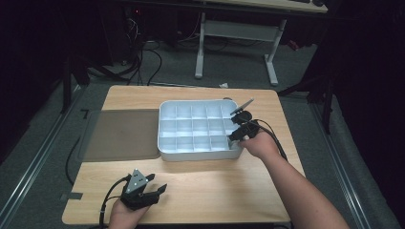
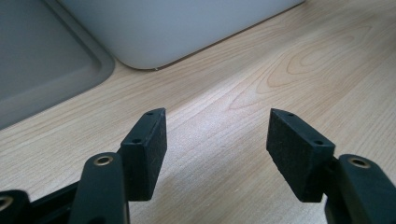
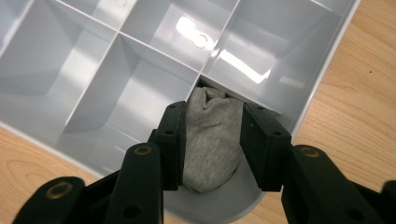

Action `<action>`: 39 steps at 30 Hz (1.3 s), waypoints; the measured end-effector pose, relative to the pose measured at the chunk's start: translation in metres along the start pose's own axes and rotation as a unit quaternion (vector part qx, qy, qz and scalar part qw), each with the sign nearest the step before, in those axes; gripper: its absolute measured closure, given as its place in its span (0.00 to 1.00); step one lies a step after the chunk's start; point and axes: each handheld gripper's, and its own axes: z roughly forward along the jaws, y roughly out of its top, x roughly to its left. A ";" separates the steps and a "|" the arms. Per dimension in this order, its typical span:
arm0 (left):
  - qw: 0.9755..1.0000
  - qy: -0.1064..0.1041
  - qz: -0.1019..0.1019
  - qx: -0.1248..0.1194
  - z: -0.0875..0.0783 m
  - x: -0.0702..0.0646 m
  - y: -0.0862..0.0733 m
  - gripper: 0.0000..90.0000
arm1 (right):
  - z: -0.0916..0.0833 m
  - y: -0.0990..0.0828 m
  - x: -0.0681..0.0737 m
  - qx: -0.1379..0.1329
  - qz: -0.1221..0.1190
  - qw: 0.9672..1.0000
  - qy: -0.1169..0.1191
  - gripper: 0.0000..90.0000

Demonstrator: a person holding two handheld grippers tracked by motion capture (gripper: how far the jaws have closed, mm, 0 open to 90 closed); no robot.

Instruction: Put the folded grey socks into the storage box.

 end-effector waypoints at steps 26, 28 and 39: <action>1.000 0.012 -0.001 -0.005 -0.002 -0.001 0.001 0.43 | -0.019 -0.105 0.021 -0.191 -0.003 0.981 0.018 0.50; 1.000 0.012 -0.002 -0.005 -0.002 -0.001 0.001 0.43 | -0.016 -0.114 0.023 -0.201 -0.006 0.979 0.019 0.50; 1.000 0.018 -0.003 -0.013 -0.005 -0.002 0.001 0.43 | 0.013 -0.158 0.047 -0.266 -0.033 0.963 0.010 0.50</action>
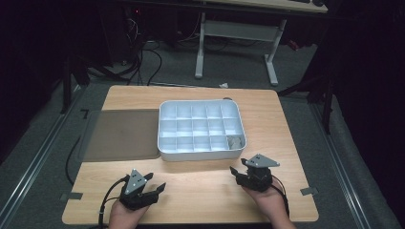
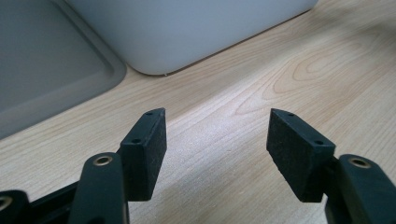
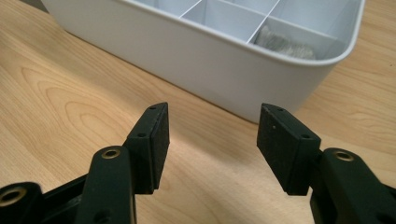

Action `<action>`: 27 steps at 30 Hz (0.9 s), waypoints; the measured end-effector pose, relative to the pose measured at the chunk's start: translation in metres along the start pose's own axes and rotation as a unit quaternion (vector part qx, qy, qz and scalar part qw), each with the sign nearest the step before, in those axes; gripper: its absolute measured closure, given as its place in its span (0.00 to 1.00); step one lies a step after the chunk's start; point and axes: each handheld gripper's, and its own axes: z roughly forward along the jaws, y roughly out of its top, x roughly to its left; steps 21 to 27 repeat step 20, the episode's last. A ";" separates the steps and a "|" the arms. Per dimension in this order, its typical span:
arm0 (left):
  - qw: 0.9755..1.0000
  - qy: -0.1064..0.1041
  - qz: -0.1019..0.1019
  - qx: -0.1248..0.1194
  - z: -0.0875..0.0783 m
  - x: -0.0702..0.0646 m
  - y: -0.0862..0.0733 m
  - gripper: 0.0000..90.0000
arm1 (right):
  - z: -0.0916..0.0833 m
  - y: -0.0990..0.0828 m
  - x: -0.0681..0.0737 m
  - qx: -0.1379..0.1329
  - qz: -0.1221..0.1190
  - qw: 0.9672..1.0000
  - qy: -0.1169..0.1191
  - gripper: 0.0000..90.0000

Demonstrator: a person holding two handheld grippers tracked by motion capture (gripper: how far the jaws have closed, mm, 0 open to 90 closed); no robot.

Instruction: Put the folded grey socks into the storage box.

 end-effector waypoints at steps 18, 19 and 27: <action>1.000 -0.005 0.008 0.001 0.002 -0.007 0.000 0.42 | -0.001 -0.039 0.011 -0.041 0.026 0.999 -0.007 0.50; 1.000 -0.005 0.008 -0.001 0.001 -0.006 0.000 0.42 | 0.001 -0.040 0.013 -0.036 0.020 0.999 -0.008 0.50; 1.000 -0.005 0.007 -0.001 0.000 -0.006 0.001 0.42 | 0.001 -0.040 0.013 -0.036 0.020 0.999 -0.008 0.50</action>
